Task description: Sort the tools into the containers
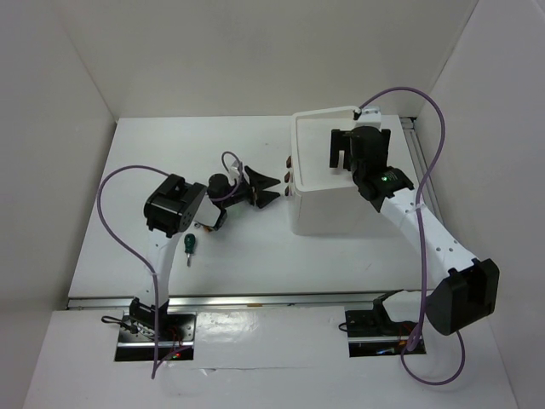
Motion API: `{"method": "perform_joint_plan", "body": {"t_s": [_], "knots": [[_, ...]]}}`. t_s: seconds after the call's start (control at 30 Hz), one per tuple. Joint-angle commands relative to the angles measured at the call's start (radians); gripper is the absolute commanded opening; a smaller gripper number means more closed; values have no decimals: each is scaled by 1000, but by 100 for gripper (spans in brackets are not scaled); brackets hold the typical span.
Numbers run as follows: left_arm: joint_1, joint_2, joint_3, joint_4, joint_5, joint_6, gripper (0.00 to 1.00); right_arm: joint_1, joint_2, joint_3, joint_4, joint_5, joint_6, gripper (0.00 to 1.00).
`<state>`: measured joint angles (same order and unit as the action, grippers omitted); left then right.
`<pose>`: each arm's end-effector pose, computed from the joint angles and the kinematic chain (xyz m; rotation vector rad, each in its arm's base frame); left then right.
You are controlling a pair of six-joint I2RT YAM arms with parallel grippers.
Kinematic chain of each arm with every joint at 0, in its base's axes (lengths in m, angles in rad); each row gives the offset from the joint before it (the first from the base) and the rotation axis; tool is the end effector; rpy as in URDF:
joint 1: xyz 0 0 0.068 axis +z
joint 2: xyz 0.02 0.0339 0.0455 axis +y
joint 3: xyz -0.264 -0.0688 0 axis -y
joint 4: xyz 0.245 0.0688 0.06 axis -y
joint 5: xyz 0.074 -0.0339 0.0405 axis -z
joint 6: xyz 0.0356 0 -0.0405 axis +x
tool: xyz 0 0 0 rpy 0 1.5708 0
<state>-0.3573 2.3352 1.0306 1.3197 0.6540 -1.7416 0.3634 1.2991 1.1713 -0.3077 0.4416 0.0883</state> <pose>0.3927 -0.1697 0.0850 -0.7161 1.8995 -2.0140 0.2821 0.0910 0.3513 0.0091 1.9650 -0.1478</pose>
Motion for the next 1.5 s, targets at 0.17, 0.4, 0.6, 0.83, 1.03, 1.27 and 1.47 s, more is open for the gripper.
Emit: {"method": "perform_joint_plan", "body": {"t_s": [0.17,0.4,0.6,0.83,1.03,1.27,1.47], "knots": [[-40,46,57,510,-33,-101,72,22,78,-61,-189,-53,71,100],[-40,-43,45,520,-56,-110,72,22,78,-61,-189,-53,71,100],[-19,-100,14,507,-74,-81,72,22,78,-61,-189,-63,71,100],[-9,-120,-21,472,-89,-59,72,22,78,-50,-189,-63,71,100],[0,-108,-21,521,-108,-58,72,22,78,-50,-189,-63,71,100],[-29,-126,26,510,-117,-62,72,22,88,-50,-189,-63,71,100],[-48,-126,28,520,-117,-84,70,22,88,-50,-189,-63,71,100]]}}
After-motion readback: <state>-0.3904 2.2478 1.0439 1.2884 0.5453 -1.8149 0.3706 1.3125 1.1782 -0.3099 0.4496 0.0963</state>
